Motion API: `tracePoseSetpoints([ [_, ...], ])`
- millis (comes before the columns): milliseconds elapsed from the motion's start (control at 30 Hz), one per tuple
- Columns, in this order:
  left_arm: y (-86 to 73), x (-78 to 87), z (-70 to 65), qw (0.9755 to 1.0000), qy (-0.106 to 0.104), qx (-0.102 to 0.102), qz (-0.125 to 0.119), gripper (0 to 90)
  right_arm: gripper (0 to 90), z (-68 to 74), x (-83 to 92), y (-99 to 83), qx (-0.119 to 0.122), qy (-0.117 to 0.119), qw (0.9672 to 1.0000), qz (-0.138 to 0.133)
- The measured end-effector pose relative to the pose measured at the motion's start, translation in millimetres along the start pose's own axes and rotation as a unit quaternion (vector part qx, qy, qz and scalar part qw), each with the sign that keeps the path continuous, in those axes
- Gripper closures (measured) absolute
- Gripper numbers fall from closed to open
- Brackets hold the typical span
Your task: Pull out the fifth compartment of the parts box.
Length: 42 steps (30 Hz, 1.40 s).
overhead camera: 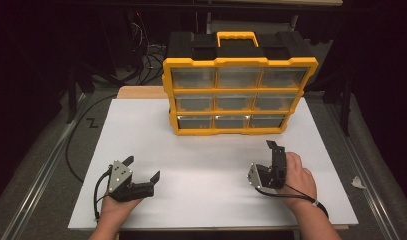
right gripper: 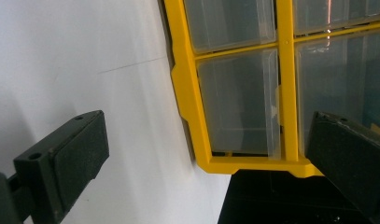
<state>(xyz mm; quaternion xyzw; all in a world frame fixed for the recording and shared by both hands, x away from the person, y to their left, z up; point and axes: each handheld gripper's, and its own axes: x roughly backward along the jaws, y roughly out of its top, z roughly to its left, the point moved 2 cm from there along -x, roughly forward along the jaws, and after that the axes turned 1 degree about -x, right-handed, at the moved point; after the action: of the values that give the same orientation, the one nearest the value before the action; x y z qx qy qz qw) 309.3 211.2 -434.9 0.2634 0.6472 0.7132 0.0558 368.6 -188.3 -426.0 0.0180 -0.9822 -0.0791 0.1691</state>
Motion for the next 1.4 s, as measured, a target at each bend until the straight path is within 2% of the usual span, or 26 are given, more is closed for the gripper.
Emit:
tracePoseSetpoints([
  [100, 0.1, 0.0, 0.2, 1.0, 0.002, -0.002, -0.002, 0.2, 1.2, 1.5, 1.0, 1.4, -0.004, -0.003, 1.0, 0.001],
  [200, 0.2, -0.2, 0.9, 1.0, 0.002, 0.001, -0.003, 0.1, 3.1, 0.9, 2.5, 3.6, 0.005, -0.008, 0.9999, -0.004],
  [367, 0.6, -1.0, 1.3, 1.0, 0.002, 0.004, -0.002, 0.1, 8.4, 2.9, 4.4, 7.1, 0.009, -0.016, 0.9998, -0.01],
  [867, 0.4, -3.2, -2.7, 1.0, -0.004, -0.005, 0.0, 0.1, 35.6, 11.7, -6.6, 19.2, 0.014, -0.047, 0.9988, -0.01],
  [900, 0.3, -3.4, -2.8, 1.0, -0.004, -0.006, 0.001, 0.1, 37.0, 10.7, -8.6, 20.1, 0.02, -0.048, 0.9986, -0.011],
  [967, 0.4, -3.6, -3.3, 1.0, -0.006, -0.007, 0.001, 0.1, 39.6, 11.2, -11.8, 21.9, 0.015, -0.052, 0.9985, -0.009],
  [1067, 0.9, -3.8, -4.1, 0.9999, -0.008, -0.008, -0.002, 0.1, 43.1, 8.6, -16.0, 26.3, 0.013, -0.06, 0.9981, -0.006],
  [1100, 0.9, -3.7, -4.3, 0.9999, -0.008, -0.009, -0.002, 0.1, 44.0, 8.2, -17.4, 28.0, 0.002, -0.06, 0.9982, 0.0],
  [1167, 1.0, -3.8, -4.7, 0.9999, -0.008, -0.01, -0.002, 0.1, 45.7, 3.0, -19.4, 32.6, 0.014, -0.069, 0.9975, -0.005],
  [1400, 1.0, -4.4, -5.3, 0.9999, -0.009, -0.012, -0.001, 0.1, 48.8, -13.5, -26.9, 51.5, 0.01, -0.097, 0.9951, -0.02],
])
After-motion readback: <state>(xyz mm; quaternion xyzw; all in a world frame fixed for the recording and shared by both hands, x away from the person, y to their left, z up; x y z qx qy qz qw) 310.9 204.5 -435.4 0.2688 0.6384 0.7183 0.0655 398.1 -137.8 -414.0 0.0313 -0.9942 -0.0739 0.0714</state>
